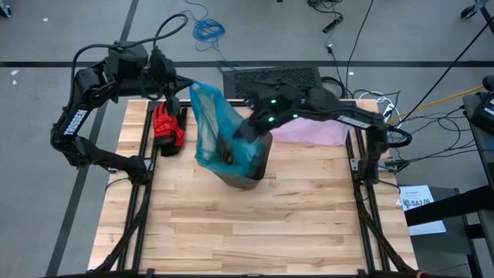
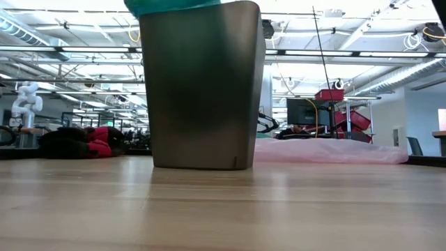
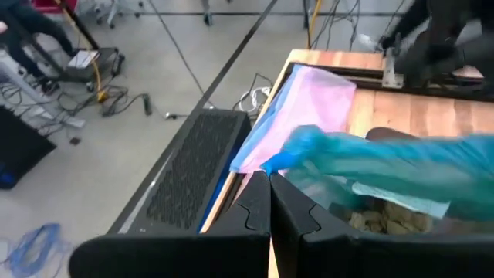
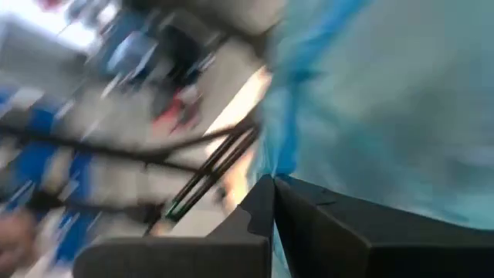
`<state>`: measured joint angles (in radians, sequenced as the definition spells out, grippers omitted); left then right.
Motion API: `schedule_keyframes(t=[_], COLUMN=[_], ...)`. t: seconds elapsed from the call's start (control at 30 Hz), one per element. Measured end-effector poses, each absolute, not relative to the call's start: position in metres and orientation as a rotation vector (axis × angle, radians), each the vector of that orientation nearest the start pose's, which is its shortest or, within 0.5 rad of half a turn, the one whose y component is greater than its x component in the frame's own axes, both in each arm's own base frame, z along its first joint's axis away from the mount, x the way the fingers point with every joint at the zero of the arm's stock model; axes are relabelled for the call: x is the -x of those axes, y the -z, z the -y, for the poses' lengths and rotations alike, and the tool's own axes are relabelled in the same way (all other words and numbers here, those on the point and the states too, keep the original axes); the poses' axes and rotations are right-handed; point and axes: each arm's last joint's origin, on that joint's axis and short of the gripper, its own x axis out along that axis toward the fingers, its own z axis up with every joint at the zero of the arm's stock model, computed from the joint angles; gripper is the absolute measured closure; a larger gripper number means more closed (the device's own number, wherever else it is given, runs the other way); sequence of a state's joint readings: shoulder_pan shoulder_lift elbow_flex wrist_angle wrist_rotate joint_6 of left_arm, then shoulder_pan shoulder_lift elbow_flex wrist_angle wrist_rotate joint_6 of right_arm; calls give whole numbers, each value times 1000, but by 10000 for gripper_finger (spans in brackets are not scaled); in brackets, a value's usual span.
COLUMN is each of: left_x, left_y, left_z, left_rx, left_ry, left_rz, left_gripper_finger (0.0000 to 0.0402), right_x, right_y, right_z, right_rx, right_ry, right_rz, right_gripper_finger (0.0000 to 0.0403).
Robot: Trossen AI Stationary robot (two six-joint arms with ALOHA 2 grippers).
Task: Place trash/remove bag and relplace
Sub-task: Remove the blue trash bag from the black trash bin
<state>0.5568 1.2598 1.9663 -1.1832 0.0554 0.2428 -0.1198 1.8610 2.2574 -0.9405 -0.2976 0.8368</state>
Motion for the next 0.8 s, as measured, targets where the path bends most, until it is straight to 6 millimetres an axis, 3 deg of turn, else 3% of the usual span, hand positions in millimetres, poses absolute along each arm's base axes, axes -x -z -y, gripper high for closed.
schedule_keyframes(t=[0.17, 0.33, 0.6, 0.8], left_x=[-147, -150, -156, -155], left_y=[-514, -512, -507, -507], left_z=[-90, -92, -97, -99], left_rx=[-61, -22, 45, 27], left_ry=[-444, -452, -495, -581], left_rz=[-523, -527, -558, -570], left_gripper_finger=[402, 402, 402, 402], right_x=[-351, -341, -332, -318], right_y=[-461, -449, -444, -471], right_z=[38, 40, 50, 43], right_rx=[-886, -795, -567, -374], right_ry=[374, 550, 644, 480], right_rz=[-584, -684, -765, -710], right_gripper_finger=[403, 403, 403, 395])
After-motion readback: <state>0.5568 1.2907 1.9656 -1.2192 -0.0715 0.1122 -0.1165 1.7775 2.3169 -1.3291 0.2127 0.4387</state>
